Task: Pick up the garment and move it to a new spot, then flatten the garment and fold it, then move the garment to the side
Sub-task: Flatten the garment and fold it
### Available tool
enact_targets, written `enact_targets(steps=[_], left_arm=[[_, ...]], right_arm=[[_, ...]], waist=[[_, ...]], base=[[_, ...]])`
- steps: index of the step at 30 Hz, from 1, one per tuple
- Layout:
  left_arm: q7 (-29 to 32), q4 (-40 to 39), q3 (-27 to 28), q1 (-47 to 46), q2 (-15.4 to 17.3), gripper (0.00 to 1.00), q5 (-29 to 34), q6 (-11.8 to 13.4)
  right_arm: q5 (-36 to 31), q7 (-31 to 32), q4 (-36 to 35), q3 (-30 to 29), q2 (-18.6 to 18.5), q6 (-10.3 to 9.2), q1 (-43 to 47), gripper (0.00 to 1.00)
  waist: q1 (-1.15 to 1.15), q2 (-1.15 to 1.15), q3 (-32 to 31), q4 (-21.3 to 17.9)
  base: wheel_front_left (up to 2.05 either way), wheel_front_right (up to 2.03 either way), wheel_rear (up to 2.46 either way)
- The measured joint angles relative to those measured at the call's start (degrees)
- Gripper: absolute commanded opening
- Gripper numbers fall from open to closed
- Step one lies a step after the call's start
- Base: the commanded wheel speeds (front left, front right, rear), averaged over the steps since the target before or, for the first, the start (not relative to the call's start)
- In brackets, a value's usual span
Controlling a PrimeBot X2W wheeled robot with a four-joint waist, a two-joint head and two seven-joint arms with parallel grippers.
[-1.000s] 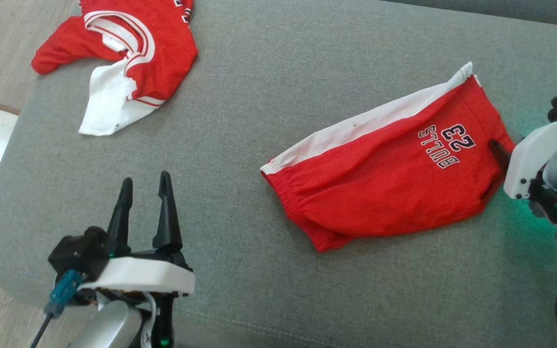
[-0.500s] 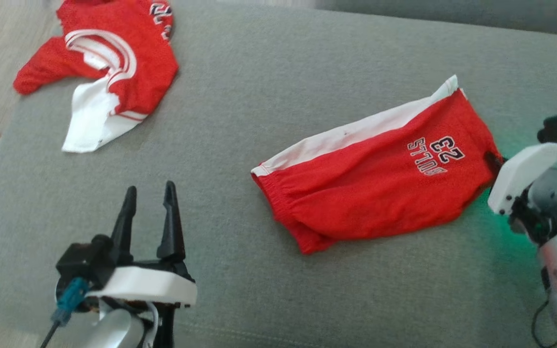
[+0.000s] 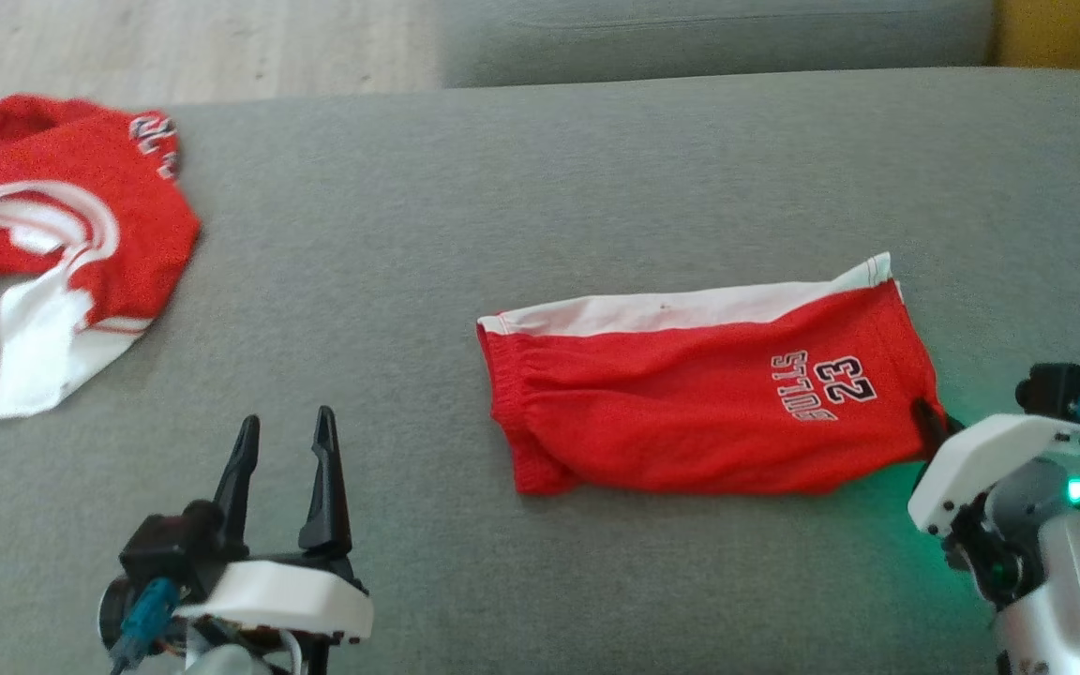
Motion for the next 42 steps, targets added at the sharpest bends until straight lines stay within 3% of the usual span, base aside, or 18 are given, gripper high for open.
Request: enact_targets(steps=[7,15,21,28,34,42], left_arm=[[0.0,0.4,-0.7,0.0,0.8,1.0,0.9,0.5],[0.7,1.8,-1.5,0.0,1.7,1.0,1.8,0.5],[0.6,4.7,-1.2,0.0,2.8,1.0,2.2,0.5],[-0.3,5.7,-1.0,0.5,2.5,1.0,1.6,0.4],[-0.8,6.0,-1.0,1.0,1.8,1.0,1.5,0.3],[-1.3,6.6,-0.9,1.0,1.2,1.0,1.5,-0.1]], right_arm=[[-2.9,1.3,-4.4,-3.1,2.4,0.0,2.9,0.0],[-5.3,2.4,-6.8,-3.2,3.5,0.0,2.3,0.0],[-4.8,3.5,-10.1,3.6,3.9,0.0,-0.9,0.0],[1.0,4.3,-11.3,14.6,4.1,0.0,-5.1,0.0],[5.1,4.2,-7.6,23.8,4.1,0.0,-6.4,0.0],[5.3,4.0,-3.5,31.2,4.1,0.0,-6.2,0.0]], waist=[[0.0,0.0,-1.2,-2.7],[0.0,0.0,-2.1,0.5],[0.0,0.0,-3.1,3.6],[0.0,0.0,-3.5,7.3],[0.0,0.0,-3.1,10.1],[0.01,0.0,-2.5,11.4]], base=[[0.0,0.0,0.0],[0.0,0.0,0.0],[0.0,0.0,0.0],[0.0,0.0,0.0],[0.0,0.0,0.0],[0.0,0.0,0.0]])
